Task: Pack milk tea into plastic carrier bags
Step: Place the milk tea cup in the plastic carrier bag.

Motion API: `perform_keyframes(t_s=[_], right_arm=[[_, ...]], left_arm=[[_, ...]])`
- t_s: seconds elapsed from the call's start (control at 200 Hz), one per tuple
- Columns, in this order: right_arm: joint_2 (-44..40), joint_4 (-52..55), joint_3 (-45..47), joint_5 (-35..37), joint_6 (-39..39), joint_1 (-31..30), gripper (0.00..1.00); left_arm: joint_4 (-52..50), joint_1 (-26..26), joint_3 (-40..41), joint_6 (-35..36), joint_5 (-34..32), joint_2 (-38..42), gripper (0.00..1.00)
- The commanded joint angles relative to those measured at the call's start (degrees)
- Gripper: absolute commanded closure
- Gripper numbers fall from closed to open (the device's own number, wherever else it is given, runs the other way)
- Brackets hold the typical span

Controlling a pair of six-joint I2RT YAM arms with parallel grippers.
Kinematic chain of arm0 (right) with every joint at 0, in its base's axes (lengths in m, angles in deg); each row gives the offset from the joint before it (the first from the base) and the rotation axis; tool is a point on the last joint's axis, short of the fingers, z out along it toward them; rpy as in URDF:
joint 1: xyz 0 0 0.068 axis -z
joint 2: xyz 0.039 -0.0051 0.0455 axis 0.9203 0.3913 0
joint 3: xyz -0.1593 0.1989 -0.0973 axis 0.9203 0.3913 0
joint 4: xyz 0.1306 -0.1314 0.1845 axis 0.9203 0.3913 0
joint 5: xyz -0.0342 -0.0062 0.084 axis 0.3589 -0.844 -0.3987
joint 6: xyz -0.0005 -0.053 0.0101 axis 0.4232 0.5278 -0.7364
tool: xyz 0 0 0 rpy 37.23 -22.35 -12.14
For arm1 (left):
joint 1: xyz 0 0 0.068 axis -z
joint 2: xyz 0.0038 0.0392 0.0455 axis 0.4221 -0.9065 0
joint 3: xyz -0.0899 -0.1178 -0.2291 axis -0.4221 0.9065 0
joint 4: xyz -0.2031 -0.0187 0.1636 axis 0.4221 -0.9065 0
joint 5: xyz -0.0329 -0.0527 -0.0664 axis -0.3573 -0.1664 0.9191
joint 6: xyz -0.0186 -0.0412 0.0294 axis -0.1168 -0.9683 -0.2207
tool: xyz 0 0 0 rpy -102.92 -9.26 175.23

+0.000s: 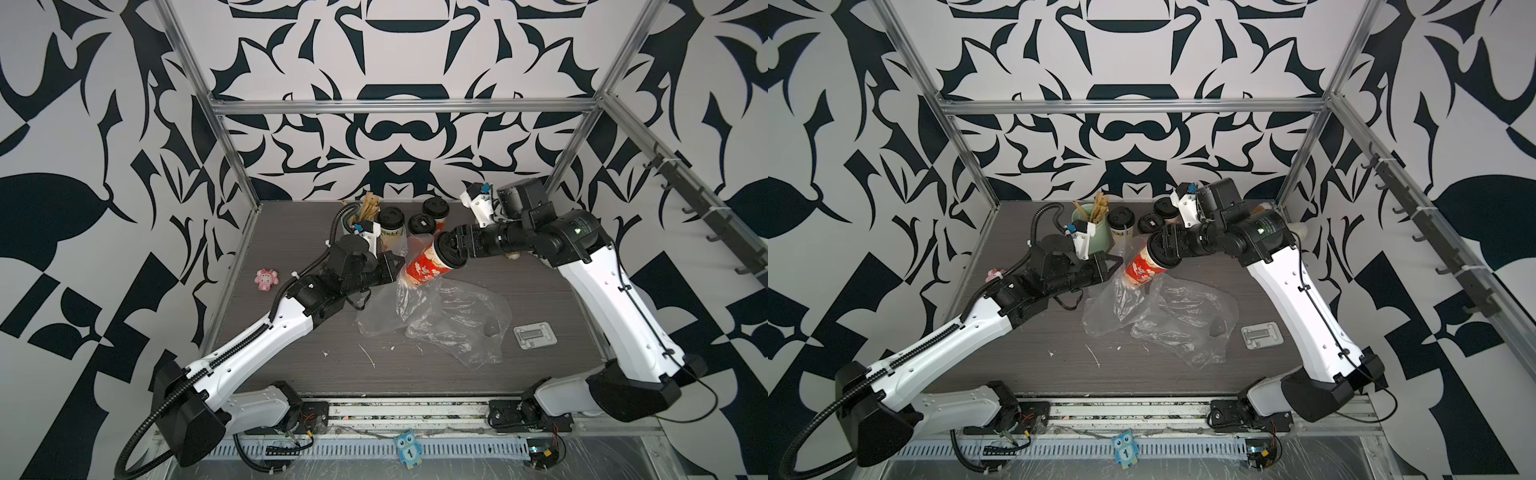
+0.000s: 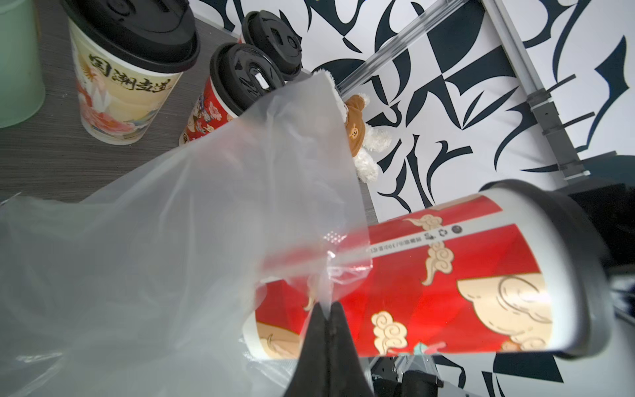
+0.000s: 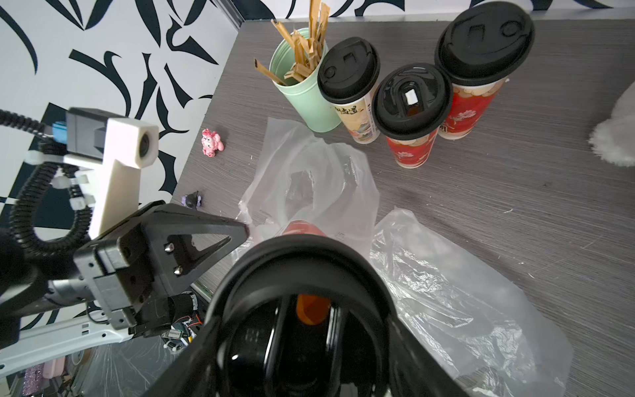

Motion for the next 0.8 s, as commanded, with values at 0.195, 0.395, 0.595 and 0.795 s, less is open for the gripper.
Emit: perform_keyframes(t_s=[0.195, 0.395, 0.595, 0.795], right_arm=[[-1.6, 1.0, -0.7, -4.0, -1.3, -0.9, 0.58], [-2.4, -1.2, 1.7, -4.4, -2.8, -2.5, 0.59], [-3.8, -6.1, 4.6, -4.8, -4.6, -3.8, 0.59], [-3.6, -8.9, 6.4, -4.1, -5.4, -5.8, 0.59]], left_arm=[[5.5, -0.3, 2.0, -4.1, -5.0, 0.6, 1.0], [9.3, -0.2, 5.5, -9.5, -8.2, 2.1, 1.0], [10.9, -0.2, 7.4, -13.5, -10.5, 3.2, 1.0], [12.3, 0.5, 8.1, -16.8, -11.3, 3.3, 1.0]])
